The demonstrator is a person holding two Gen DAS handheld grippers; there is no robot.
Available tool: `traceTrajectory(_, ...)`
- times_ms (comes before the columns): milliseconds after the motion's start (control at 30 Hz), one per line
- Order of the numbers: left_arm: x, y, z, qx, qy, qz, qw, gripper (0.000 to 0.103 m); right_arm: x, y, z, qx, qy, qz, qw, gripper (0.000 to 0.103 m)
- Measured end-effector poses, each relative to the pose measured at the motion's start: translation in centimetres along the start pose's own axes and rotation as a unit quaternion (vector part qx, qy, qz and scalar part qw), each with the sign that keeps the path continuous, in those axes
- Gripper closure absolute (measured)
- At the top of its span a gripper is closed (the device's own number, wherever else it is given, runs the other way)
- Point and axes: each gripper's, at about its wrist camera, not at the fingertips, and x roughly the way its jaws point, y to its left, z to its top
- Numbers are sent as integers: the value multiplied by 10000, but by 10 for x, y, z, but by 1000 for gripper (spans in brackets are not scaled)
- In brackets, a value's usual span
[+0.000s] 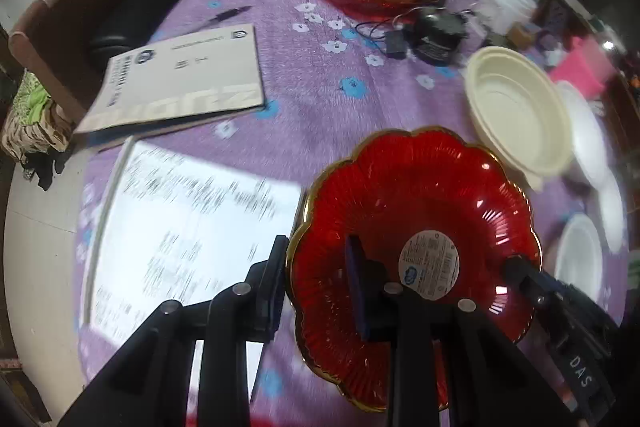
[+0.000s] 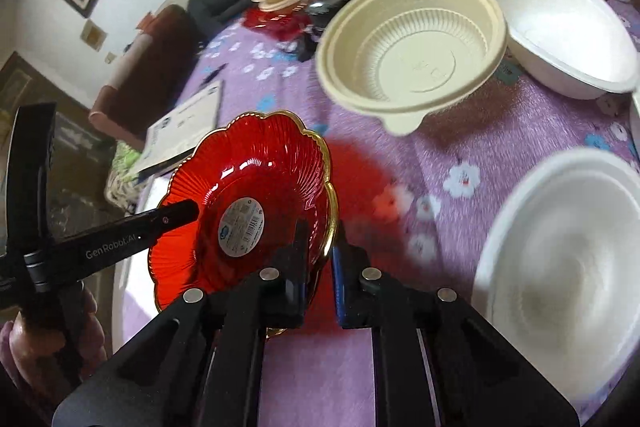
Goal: Organize plates and bowls
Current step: 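Lower the small red plate onto the red wedding plate with the right gripper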
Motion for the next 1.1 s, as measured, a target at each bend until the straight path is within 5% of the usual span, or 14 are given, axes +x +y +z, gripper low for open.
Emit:
traceTrajectory(400,-115,49,-134,-191,-347,565,9976,75,-84,82,-109,-1168,-12,782,9901,93)
traceTrajectory(667,-116,94,-211,-757,-258,634,9948,75,-71,127,-171,-1924,398,787,9774,93)
traceTrajectory(900,-93,118,-236,-1192,-224,509,9913,75,-49,142,-192,-2242,552,561,9714,93)
traceTrajectory(1100,-75,117,-240,-1001,-263,1208,9873,75,-22,152,-200,-2545,608,83,9651,90)
